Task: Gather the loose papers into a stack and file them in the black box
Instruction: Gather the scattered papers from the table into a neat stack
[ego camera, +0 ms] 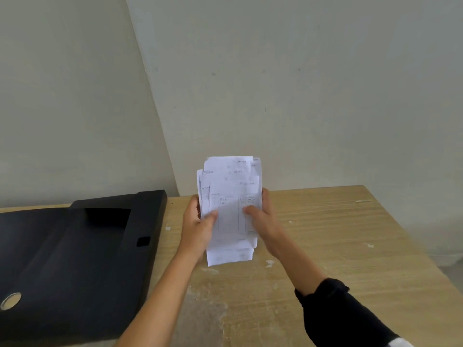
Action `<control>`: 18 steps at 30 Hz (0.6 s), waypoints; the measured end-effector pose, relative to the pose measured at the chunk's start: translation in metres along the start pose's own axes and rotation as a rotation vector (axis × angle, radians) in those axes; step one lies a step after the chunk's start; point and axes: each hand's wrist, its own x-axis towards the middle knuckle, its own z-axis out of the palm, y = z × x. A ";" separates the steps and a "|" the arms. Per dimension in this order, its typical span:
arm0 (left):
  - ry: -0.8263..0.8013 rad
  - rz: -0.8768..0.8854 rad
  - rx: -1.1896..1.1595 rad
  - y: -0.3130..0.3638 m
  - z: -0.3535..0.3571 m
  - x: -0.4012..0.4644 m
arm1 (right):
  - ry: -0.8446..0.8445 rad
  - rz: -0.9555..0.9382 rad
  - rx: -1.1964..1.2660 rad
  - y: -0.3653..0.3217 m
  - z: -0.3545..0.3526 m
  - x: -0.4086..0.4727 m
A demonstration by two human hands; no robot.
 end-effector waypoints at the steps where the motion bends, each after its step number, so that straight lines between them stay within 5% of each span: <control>1: 0.003 0.021 -0.020 0.005 0.000 0.001 | 0.001 -0.063 0.003 -0.006 -0.001 0.000; 6: -0.019 0.144 -0.071 0.016 0.000 -0.001 | -0.006 -0.305 -0.045 -0.020 -0.009 -0.012; 14: -0.021 0.093 0.034 -0.013 0.003 -0.019 | -0.048 -0.222 -0.301 0.002 -0.018 -0.030; 18: 0.015 0.141 0.182 -0.018 0.005 -0.019 | -0.075 -0.200 -0.210 0.002 -0.007 -0.031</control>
